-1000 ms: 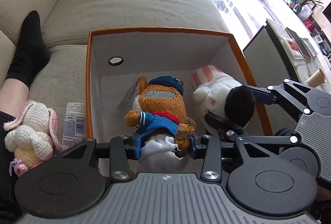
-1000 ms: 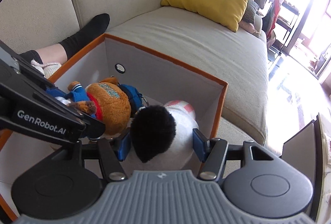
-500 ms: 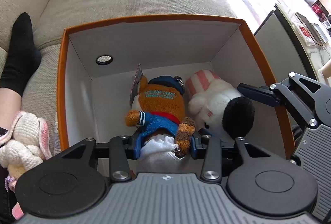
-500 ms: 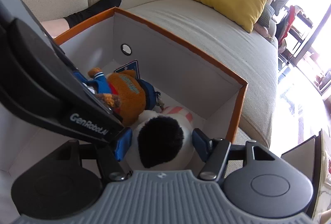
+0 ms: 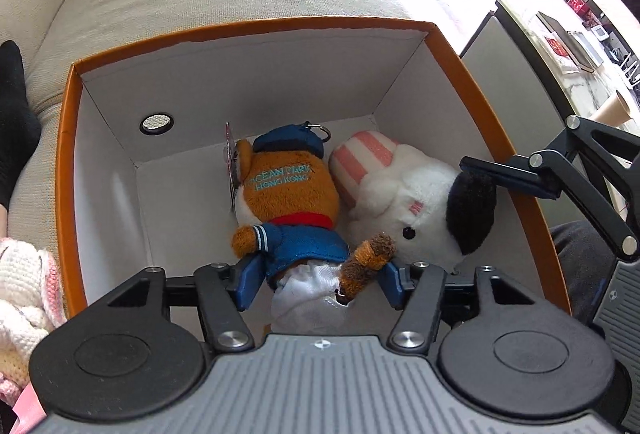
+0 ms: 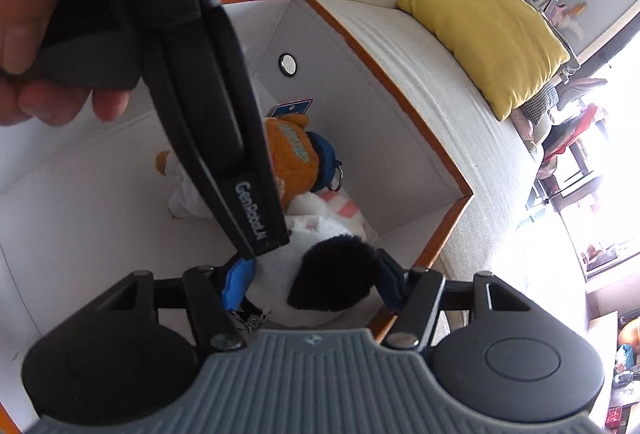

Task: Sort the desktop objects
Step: 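Carry the plush toys into the orange box and open the left gripper, then move the left gripper back to the crocheted white bunny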

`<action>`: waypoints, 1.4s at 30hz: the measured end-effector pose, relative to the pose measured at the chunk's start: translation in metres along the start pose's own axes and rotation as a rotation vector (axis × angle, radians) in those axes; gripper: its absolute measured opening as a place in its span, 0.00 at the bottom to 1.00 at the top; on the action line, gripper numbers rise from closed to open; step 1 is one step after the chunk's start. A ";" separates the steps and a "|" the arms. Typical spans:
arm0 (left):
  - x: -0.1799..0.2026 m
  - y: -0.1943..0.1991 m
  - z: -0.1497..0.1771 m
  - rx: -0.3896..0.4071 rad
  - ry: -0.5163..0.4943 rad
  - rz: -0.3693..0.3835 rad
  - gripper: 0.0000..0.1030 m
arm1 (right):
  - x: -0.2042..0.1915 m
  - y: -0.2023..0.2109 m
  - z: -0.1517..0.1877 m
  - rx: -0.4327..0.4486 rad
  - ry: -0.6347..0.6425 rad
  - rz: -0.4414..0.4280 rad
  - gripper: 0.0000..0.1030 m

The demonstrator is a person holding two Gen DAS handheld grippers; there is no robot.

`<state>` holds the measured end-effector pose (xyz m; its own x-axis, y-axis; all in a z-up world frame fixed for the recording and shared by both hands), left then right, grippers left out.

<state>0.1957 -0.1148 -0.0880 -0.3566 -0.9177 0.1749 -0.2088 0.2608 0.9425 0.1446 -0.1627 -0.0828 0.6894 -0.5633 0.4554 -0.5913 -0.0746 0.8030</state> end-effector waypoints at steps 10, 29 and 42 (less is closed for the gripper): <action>-0.013 0.014 0.002 0.036 0.018 0.041 0.40 | 0.008 -0.009 -0.007 0.018 -0.078 0.058 0.52; -0.009 0.003 -0.024 0.099 0.007 0.135 0.29 | 0.014 -0.007 -0.005 0.050 -0.009 0.085 0.55; -0.017 0.051 -0.012 0.196 0.017 0.109 0.30 | 0.038 0.030 0.004 0.083 -0.111 0.067 0.61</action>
<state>0.2016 -0.0898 -0.0395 -0.3717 -0.8853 0.2795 -0.3436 0.4108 0.8445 0.1507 -0.1898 -0.0429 0.5996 -0.6565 0.4577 -0.6701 -0.0992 0.7356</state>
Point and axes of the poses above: each gripper's, at about its wrist camera, not at the fingertips, and y roughly against the way its jaws point, x to its right, z to its underside, the point moved 4 cm from there along -y, roughly the way its jaws point, and after that the axes turned 5 degrees about -x, right-handed, at the moved point
